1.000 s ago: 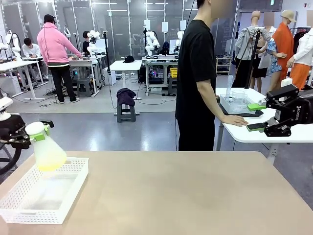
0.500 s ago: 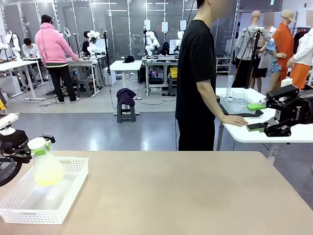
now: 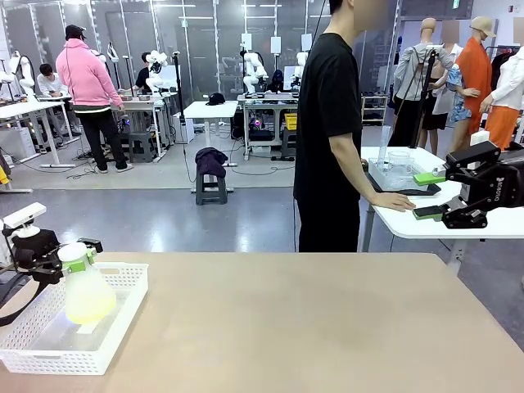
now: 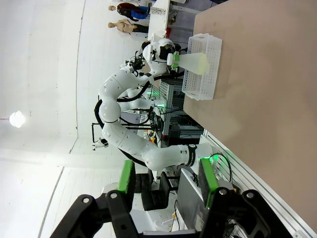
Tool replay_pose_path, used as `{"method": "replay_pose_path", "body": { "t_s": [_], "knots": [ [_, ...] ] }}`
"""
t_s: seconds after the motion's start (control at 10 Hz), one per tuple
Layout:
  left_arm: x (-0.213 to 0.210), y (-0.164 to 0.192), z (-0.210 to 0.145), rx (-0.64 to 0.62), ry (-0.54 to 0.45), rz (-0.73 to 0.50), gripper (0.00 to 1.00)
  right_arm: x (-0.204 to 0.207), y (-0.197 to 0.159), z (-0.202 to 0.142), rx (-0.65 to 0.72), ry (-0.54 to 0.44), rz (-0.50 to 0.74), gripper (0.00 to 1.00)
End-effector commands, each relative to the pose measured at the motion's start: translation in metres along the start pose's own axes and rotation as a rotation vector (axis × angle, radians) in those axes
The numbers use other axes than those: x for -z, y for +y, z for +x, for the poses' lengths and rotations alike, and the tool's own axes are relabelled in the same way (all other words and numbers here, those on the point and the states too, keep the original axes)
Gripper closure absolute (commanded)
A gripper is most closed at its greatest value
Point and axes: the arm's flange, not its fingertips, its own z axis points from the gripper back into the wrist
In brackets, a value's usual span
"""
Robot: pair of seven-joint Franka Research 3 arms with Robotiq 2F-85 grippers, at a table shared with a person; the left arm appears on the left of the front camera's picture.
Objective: Prepare the solutions needed for the experiment.
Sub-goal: When the human places the Big flask in the center of the table, pick up the Big flask and place it in the left Organizing basket.
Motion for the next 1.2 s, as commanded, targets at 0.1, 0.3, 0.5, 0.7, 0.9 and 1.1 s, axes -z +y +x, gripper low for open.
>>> {"method": "replay_pose_path", "body": {
  "t_s": [0.1, 0.3, 0.5, 0.7, 0.9, 1.1],
  "knots": [
    [-0.004, 0.007, 0.001, -0.032, 0.057, -0.01, 0.78, 0.0, 0.001, 0.0, -0.012, -0.002, 0.006, 0.35],
    [-0.006, 0.007, -0.006, -0.014, 0.092, -0.012, 0.78, 0.0, 0.001, 0.0, -0.012, -0.002, 0.006, 0.35],
    [-0.002, 0.009, -0.016, -0.031, 0.108, -0.007, 0.78, 0.0, 0.001, 0.0, -0.012, -0.002, 0.006, 0.35],
    [-0.002, 0.007, -0.021, -0.03, 0.119, -0.011, 0.78, 0.0, 0.001, 0.0, -0.012, -0.002, 0.006, 0.35],
    [-0.002, 0.003, -0.021, -0.022, 0.125, -0.017, 0.61, 0.0, 0.001, 0.0, -0.012, -0.002, 0.006, 0.35],
    [-0.005, -0.001, -0.019, -0.022, 0.14, -0.016, 0.41, 0.0, 0.001, 0.0, -0.012, -0.002, 0.006, 0.35]
  ]
}}
